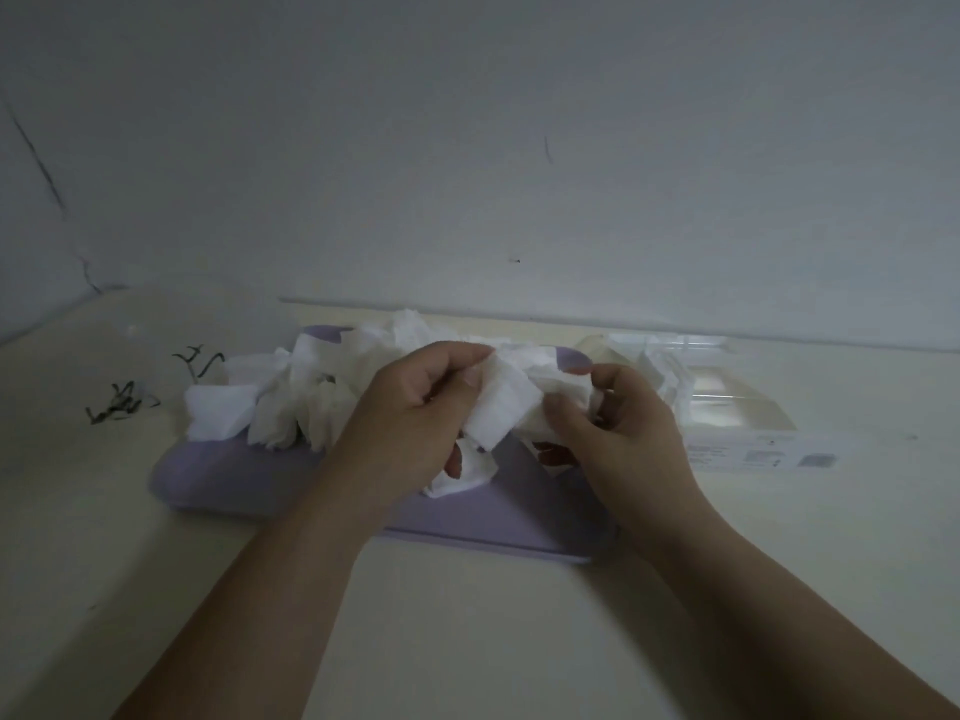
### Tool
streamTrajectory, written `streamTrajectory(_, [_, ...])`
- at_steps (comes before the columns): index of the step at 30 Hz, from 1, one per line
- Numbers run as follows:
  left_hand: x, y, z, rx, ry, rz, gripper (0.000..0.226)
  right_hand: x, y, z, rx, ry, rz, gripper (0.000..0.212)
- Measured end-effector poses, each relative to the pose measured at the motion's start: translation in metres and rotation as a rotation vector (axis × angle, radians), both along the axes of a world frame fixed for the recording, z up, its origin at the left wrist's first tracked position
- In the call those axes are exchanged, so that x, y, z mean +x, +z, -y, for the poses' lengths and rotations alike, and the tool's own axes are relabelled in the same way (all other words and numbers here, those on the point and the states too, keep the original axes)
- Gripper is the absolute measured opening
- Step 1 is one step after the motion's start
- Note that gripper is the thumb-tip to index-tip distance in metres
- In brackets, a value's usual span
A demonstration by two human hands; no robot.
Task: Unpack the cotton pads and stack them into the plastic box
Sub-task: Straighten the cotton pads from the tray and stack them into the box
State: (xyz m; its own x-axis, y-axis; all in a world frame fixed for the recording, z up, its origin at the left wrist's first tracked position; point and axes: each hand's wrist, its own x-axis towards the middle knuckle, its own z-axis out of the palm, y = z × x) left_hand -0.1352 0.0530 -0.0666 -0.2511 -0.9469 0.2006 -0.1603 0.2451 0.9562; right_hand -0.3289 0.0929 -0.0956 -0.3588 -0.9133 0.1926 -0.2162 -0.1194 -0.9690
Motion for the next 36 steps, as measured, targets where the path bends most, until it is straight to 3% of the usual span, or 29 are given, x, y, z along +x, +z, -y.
streamTrajectory(5, [-0.005, 0.004, -0.008, 0.049, -0.085, -0.027, 0.007, -0.001, 0.010, -0.008, 0.003, 0.215, 0.111, 0.013])
streamTrajectory(13, [-0.009, 0.003, -0.005, -0.015, 0.031, -0.055, 0.021, -0.006, 0.012, -0.008, 0.019, 0.347, 0.065, 0.017])
streamTrajectory(17, [-0.012, -0.002, -0.004, -0.070, 0.080, -0.032, 0.021, -0.004, 0.016, -0.009, 0.079, 0.395, 0.223, 0.030])
streamTrajectory(22, [-0.015, -0.005, -0.006, -0.040, 0.081, -0.063, 0.021, 0.000, 0.014, -0.010, 0.032, 0.278, 0.193, 0.044])
streamTrajectory(27, [-0.015, -0.006, -0.007, 0.021, 0.048, -0.035, 0.017, 0.000, 0.015, -0.009, 0.023, 0.206, 0.293, 0.021])
streamTrajectory(32, [-0.013, -0.006, -0.008, 0.049, 0.027, -0.072, 0.007, 0.005, 0.011, -0.011, -0.030, 0.311, 0.095, 0.026])
streamTrajectory(36, [-0.012, -0.005, -0.009, 0.039, 0.060, -0.090, 0.007, 0.003, 0.006, -0.010, -0.044, 0.329, -0.181, 0.020])
